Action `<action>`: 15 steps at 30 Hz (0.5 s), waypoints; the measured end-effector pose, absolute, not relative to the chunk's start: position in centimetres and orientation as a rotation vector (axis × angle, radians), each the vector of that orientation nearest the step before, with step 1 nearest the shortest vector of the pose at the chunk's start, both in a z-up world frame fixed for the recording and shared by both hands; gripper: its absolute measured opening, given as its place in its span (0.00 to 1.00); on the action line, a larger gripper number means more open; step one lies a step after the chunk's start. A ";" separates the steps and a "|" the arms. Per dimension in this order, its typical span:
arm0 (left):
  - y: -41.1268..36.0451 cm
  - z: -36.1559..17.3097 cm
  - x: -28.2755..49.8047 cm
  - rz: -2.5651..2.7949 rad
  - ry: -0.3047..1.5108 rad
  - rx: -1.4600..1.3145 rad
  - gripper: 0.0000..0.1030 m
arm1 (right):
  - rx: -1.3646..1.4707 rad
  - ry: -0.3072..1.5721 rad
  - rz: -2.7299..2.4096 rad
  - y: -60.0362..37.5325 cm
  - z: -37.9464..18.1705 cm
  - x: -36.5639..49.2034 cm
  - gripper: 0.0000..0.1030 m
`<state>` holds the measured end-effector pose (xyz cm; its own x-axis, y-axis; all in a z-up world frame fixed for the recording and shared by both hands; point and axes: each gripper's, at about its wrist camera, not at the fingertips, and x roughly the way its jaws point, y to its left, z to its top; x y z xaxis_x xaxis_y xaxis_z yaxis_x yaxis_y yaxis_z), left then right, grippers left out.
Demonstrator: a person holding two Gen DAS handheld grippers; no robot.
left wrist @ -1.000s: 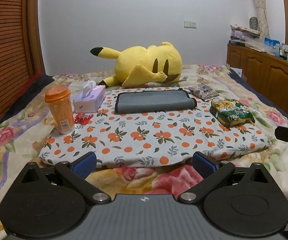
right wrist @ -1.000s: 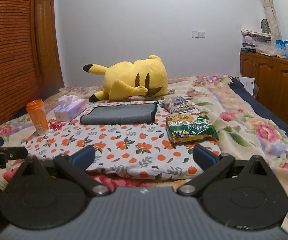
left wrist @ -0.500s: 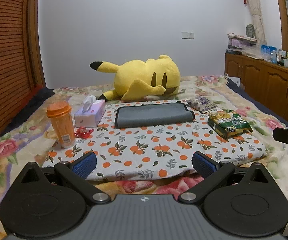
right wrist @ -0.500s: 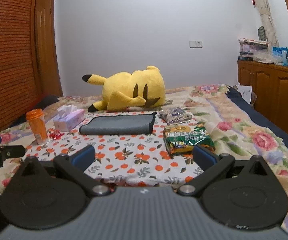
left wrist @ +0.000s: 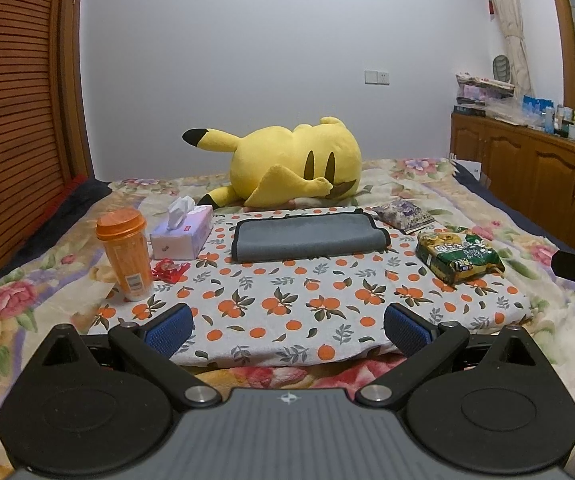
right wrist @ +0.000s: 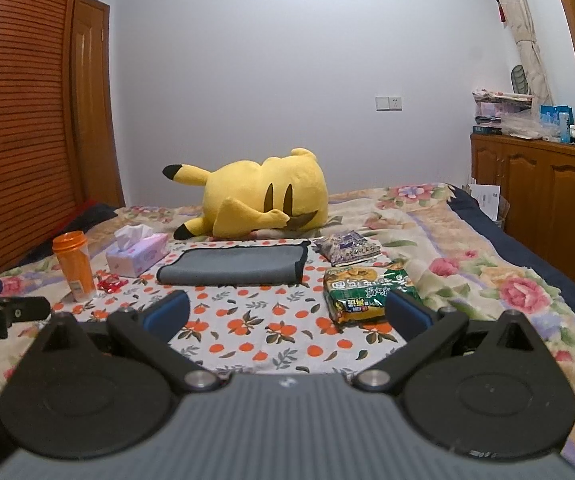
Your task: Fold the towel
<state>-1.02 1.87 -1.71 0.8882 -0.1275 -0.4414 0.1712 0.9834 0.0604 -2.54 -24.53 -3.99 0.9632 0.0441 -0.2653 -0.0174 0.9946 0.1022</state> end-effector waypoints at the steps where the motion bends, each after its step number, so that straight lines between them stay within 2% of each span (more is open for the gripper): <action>1: 1.9 -1.7 -1.0 -0.155 0.452 0.099 1.00 | 0.099 0.271 0.031 -24.5 -4.0 -2.5 1.00; 15: 2.0 -1.9 -1.0 -0.151 0.452 0.102 1.00 | 0.094 0.270 0.018 -24.6 -4.0 -2.5 1.00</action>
